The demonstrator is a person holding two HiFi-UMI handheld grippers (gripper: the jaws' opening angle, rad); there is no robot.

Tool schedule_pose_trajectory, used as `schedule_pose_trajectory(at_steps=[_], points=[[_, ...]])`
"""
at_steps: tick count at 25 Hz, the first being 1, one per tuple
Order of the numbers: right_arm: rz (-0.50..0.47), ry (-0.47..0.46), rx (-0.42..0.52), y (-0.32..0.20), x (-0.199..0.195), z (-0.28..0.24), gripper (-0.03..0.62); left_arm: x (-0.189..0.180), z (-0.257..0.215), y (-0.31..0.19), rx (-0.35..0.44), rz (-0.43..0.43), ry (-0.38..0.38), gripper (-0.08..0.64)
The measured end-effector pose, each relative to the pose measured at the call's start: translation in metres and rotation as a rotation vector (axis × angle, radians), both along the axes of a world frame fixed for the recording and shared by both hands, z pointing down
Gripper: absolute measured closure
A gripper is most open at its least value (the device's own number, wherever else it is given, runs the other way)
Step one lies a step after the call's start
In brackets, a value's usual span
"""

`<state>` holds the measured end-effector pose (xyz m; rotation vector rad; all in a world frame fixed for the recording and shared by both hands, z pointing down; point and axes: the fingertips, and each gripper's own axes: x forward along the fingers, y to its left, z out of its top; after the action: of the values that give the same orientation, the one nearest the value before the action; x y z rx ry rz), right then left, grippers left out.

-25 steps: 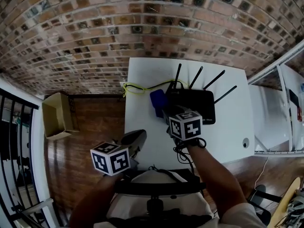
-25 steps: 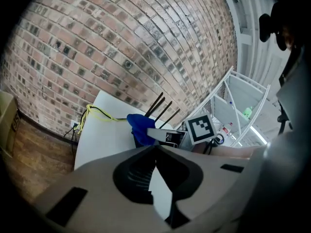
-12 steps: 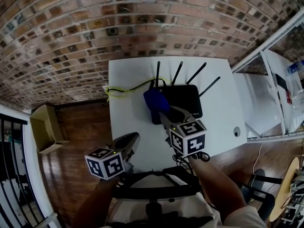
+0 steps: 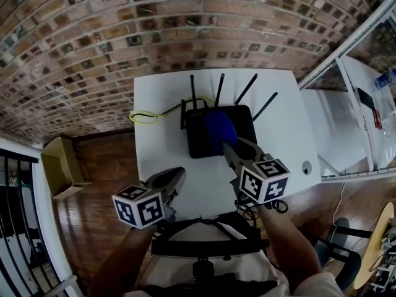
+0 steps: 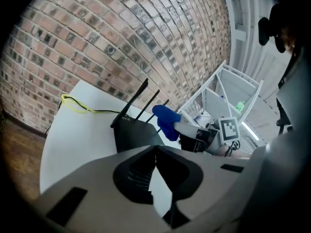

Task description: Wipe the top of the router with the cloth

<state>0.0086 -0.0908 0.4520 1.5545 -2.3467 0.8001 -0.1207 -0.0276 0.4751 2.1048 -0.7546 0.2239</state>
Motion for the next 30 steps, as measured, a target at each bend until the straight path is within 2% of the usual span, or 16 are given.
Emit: schedule_pose_trajectory(at_steps=[3, 9, 19, 24, 30], points=[[0.013, -0.027, -0.011, 0.009, 0.03, 0.001, 0.491, 0.019, -0.004, 0.002, 0.008, -0.022, -0.007, 0.531], [0.005, 0.04, -0.04, 0.03, 0.102, 0.015, 0.491, 0.077, -0.006, 0.015, -0.003, -0.032, -0.022, 0.531], [0.105, 0.087, -0.117, 0.049, 0.235, 0.038, 0.494, 0.167, -0.008, 0.028, -0.03, 0.0, -0.055, 0.531], [0.111, 0.099, -0.148, 0.053, 0.276, 0.056, 0.495, 0.199, -0.008, 0.03, -0.032, -0.002, -0.082, 0.531], [0.072, 0.089, -0.177, 0.059, 0.309, 0.079, 0.495, 0.235, -0.006, 0.038, -0.028, -0.041, -0.1, 0.531]])
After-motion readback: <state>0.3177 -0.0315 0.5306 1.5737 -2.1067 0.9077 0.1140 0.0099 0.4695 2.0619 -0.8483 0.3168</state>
